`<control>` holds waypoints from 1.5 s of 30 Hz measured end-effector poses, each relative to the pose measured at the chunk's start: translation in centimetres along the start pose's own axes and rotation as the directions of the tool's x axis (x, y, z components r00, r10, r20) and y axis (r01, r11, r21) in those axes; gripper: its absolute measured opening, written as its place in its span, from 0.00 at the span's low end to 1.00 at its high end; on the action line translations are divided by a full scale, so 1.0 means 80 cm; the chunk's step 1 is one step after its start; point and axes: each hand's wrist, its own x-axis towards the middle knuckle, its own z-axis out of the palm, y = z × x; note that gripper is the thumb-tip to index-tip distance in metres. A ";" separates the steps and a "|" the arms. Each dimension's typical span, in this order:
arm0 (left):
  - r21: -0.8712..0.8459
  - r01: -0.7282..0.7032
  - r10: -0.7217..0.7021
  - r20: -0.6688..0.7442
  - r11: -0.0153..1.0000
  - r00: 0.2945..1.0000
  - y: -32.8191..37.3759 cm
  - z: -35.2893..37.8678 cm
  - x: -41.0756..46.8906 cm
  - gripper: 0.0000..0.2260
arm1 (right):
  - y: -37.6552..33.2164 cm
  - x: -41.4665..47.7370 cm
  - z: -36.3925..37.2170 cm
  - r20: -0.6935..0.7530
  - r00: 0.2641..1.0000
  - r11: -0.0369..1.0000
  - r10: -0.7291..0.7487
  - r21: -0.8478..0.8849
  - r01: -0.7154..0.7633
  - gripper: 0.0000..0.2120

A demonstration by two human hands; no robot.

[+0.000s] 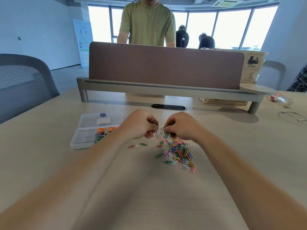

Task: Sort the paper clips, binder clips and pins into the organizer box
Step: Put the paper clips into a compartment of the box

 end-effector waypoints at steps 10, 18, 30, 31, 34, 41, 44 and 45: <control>0.026 0.099 -0.095 -0.137 0.995 0.986 -0.048 -0.091 -0.036 0.03 | -0.094 0.040 0.031 0.062 0.991 0.987 -0.120 0.112 0.113 0.04; 0.056 0.202 -0.188 -0.193 0.978 0.963 -0.101 -0.156 -0.065 0.03 | -0.179 0.077 0.085 0.124 0.969 0.969 -0.214 0.156 0.194 0.04; -0.034 0.324 -0.325 -0.152 0.946 0.933 -0.173 -0.188 -0.084 0.04 | -0.227 0.112 0.154 0.225 0.948 0.970 -0.227 0.141 0.199 0.03; -0.042 0.332 -0.335 -0.138 0.942 0.932 -0.178 -0.188 -0.084 0.04 | -0.228 0.113 0.157 0.228 0.946 0.970 -0.231 0.127 0.206 0.04; -0.041 0.346 -0.349 -0.105 0.937 0.931 -0.190 -0.187 -0.082 0.04 | -0.233 0.118 0.168 0.238 0.938 0.967 -0.254 0.053 0.249 0.05; -0.018 0.367 -0.367 -0.066 0.930 0.928 -0.203 -0.191 -0.080 0.04 | -0.239 0.129 0.182 0.268 0.928 0.957 -0.260 -0.056 0.284 0.08; 0.025 0.381 -0.379 -0.056 0.924 0.924 -0.205 -0.191 -0.080 0.03 | -0.241 0.130 0.182 0.282 0.922 0.954 -0.264 -0.065 0.293 0.08; 0.023 0.380 -0.379 -0.054 0.925 0.924 -0.204 -0.190 -0.080 0.04 | -0.241 0.130 0.181 0.287 0.920 0.953 -0.266 -0.069 0.296 0.08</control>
